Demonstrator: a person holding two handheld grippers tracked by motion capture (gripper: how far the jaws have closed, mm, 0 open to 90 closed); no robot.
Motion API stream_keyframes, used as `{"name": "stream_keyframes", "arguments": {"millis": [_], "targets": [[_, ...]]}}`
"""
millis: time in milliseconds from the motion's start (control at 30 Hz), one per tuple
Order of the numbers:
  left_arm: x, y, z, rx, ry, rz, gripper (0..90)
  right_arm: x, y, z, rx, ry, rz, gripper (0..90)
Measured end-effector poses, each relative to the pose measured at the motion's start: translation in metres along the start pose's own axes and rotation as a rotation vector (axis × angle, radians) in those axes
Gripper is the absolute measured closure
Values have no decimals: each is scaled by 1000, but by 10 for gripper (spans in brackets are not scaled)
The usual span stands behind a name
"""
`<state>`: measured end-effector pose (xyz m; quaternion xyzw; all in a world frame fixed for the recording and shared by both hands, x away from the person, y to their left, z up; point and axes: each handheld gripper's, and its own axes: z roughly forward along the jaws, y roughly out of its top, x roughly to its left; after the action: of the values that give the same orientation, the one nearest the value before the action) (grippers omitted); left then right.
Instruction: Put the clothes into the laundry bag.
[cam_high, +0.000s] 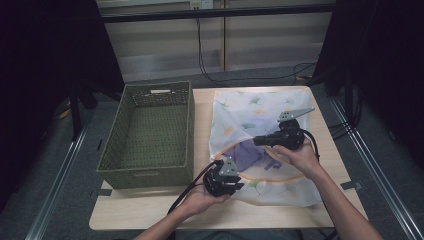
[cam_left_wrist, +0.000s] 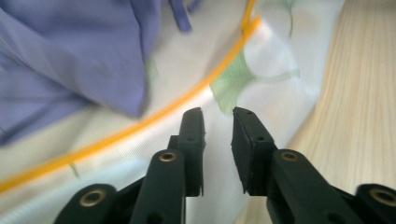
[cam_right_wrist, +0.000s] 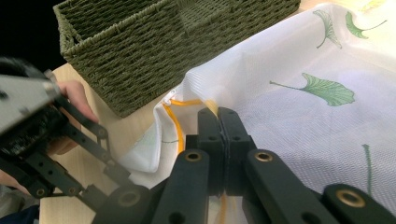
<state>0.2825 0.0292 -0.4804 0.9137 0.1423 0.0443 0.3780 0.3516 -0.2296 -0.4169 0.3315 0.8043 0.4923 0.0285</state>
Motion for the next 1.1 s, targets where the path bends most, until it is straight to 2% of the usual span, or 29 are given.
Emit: {"name": "stream_keyframes", "arguments": {"millis": [33,67,100,133,167,200,233,267,300,333,533,633,700,733,767,833,867,900,933,967,1033,1067,1100], "targets": [[0,-2,2,27,1,0,707,0,0,0,2,2,-2,898],[-2,-2,5,27,-11,-28,640,0,0,1,9,4,-2,898],[-6,-2,9,-7,-46,-56,635,0,-1,2,13,4,-3,898],[-10,-2,12,-7,-67,-47,646,0,-2,3,15,6,-2,898],[-14,-1,15,4,-53,-22,648,0,-2,4,19,7,-1,898],[-17,-1,19,29,-63,-8,650,1,-2,5,20,7,-2,898],[-17,-1,21,20,-49,-1,655,1,-2,6,25,11,-8,898],[-17,-1,22,11,-49,-14,660,2,-2,6,24,13,-7,897],[-18,0,23,13,-27,-10,661,4,-2,7,28,16,-9,898],[-18,1,23,26,-31,11,662,5,-2,7,31,19,-16,898],[-17,0,24,10,-25,1,654,18,2,8,39,42,-48,897],[-17,2,25,5,-20,-3,653,23,-4,8,65,46,-60,898],[-18,2,26,7,0,-6,652,22,-10,8,85,49,-55,898],[-15,3,25,42,-13,27,652,23,-13,8,91,53,-56,898],[-17,3,27,12,-10,-4,652,24,-15,8,97,55,-58,897],[-16,3,27,10,-15,-8,658,27,-20,6,108,65,-62,897],[-14,4,26,23,-20,6,662,28,-22,6,110,72,-59,897],[-15,4,27,18,-19,-3,663,29,-25,6,120,75,-65,897],[-13,4,26,33,-12,25,663,30,-28,7,130,77,-65,897],[-13,4,27,24,-11,21,663,31,-32,8,135,86,-59,897],[-15,5,28,10,-8,-13,663,33,-38,9,139,100,-53,897],[-13,5,28,28,0,13,663,35,-40,9,140,107,-54,897],[-15,5,28,20,5,-8,664,37,-42,10,146,114,-52,897]]}}
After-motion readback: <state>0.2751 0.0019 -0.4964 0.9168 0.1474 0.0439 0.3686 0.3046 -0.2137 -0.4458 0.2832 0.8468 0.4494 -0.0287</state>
